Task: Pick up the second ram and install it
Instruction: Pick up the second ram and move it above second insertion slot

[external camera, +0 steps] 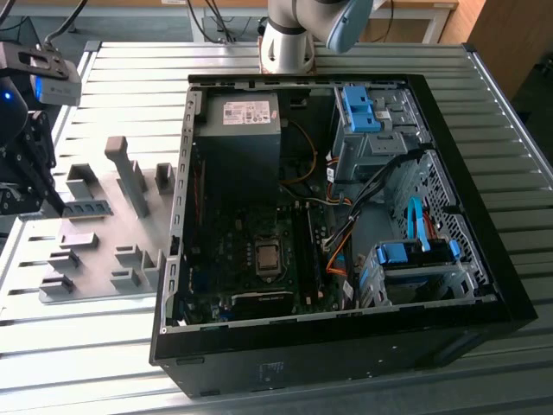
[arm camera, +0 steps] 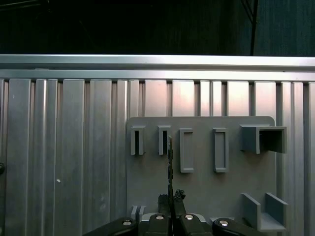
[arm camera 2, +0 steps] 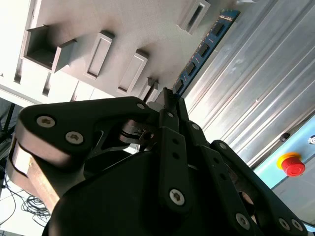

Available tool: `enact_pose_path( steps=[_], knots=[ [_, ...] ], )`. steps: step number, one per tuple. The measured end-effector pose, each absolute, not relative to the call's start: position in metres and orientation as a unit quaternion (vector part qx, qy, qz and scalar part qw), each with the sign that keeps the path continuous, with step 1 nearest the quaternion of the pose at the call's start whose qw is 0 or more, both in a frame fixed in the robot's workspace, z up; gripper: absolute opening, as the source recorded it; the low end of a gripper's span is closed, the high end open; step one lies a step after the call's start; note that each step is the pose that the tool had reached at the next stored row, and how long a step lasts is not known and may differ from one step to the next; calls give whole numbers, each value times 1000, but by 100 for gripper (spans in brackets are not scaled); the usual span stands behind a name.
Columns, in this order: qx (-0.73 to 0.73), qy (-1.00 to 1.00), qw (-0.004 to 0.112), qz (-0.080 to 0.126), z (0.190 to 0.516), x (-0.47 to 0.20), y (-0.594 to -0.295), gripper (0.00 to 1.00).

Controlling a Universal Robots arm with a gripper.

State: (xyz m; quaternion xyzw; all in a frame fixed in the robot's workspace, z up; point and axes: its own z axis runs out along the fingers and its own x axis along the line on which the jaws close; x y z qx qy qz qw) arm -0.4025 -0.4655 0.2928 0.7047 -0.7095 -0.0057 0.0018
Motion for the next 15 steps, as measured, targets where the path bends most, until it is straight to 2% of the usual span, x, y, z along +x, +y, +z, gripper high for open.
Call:
enact_pose_path(
  steps=[15],
  knots=[
    [705,-710,2,-6,298,-402,-465,14]
  ],
)
